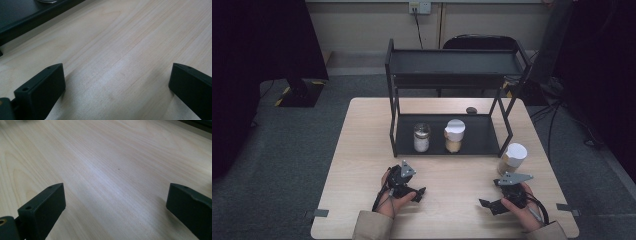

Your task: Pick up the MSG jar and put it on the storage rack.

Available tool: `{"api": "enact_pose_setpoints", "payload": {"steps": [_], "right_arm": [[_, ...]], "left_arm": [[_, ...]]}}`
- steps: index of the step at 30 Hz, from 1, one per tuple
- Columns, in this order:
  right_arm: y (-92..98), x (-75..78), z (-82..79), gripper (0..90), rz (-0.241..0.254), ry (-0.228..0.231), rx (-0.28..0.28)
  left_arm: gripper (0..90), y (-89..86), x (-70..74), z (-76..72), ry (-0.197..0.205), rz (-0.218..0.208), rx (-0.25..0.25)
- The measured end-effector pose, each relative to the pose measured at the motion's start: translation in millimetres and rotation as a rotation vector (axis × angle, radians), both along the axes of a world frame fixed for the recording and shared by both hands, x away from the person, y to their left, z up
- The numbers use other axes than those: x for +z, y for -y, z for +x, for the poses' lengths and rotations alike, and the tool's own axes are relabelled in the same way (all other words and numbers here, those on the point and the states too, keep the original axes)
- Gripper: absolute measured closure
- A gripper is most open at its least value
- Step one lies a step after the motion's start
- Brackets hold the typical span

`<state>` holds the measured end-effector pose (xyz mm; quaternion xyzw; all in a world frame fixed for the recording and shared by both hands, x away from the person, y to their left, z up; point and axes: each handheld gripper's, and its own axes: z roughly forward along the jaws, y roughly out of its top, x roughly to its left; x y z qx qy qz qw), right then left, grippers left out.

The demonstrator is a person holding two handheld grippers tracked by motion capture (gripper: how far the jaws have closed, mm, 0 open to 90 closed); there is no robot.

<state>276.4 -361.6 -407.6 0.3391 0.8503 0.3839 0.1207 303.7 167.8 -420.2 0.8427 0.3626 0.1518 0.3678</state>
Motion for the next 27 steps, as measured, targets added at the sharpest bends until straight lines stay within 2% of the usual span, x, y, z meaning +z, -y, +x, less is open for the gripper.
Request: {"api": "enact_pose_setpoints", "payload": {"steps": [27], "right_arm": [[16.6,-2.4,-10.5,1.4,-0.013,0.004,-0.039]], "left_arm": [[0.1,0.0,0.0,0.0,0.0,0.0,0.0]]}}
